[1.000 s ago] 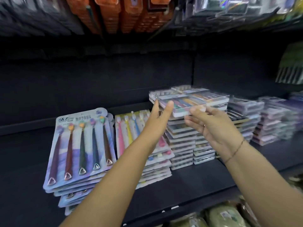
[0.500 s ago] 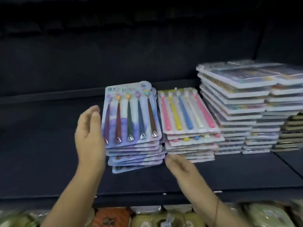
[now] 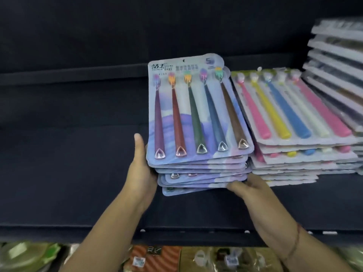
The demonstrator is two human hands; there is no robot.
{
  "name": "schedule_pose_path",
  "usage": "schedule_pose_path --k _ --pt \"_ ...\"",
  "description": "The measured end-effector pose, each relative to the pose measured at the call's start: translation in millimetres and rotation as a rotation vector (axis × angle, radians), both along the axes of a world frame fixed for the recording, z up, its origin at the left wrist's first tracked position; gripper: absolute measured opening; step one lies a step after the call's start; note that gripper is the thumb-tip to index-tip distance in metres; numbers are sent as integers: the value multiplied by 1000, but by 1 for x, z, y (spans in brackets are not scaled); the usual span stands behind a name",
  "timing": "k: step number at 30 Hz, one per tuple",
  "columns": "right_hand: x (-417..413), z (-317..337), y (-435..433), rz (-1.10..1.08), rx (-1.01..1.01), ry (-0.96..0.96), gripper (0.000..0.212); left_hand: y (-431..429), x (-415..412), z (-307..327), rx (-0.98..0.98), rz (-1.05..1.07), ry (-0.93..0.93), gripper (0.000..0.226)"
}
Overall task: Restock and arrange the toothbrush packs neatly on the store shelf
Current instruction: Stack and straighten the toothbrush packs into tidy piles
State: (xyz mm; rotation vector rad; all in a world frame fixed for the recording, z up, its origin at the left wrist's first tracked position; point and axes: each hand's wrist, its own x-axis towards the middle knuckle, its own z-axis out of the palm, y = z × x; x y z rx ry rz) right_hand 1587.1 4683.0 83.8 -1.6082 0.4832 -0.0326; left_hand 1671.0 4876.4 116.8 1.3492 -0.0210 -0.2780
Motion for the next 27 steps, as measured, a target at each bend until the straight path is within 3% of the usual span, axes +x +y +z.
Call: schedule_pose_path --k 7,13,17,18,19,20,21,22,23,24,25,26,27 --pt "2 12 14 66 -1 4 28 19 15 1 46 -51 -37 76" --pt "11 20 33 233 -45 -52 52 52 37 -5 148 -139 -73 83" --pt "8 24 23 296 266 -188 66 74 42 -1 -23 -221 18 72" --pt "20 24 36 321 225 -166 68 76 42 1 -27 -240 42 73" --pt "25 26 43 464 251 -256 61 77 40 2 -24 -260 53 74" --pt "23 19 42 415 184 -405 47 78 39 3 -13 -281 57 75" --pt "32 0 41 520 485 -552 32 79 38 4 9 -301 58 75" --pt "31 -2 42 467 596 -559 26 81 35 6 33 -315 57 76" --pt "23 9 49 331 367 -449 31 85 33 8 43 -312 59 77" --pt "15 12 62 418 484 -402 40 90 32 9 37 -304 66 77" --pt "25 7 63 305 587 -306 46 97 29 10 21 -296 72 78" --pt "18 9 59 241 608 -295 49 105 26 11 7 -291 76 78" --pt "12 11 62 315 611 -299 50 112 22 13 -3 -289 77 79"
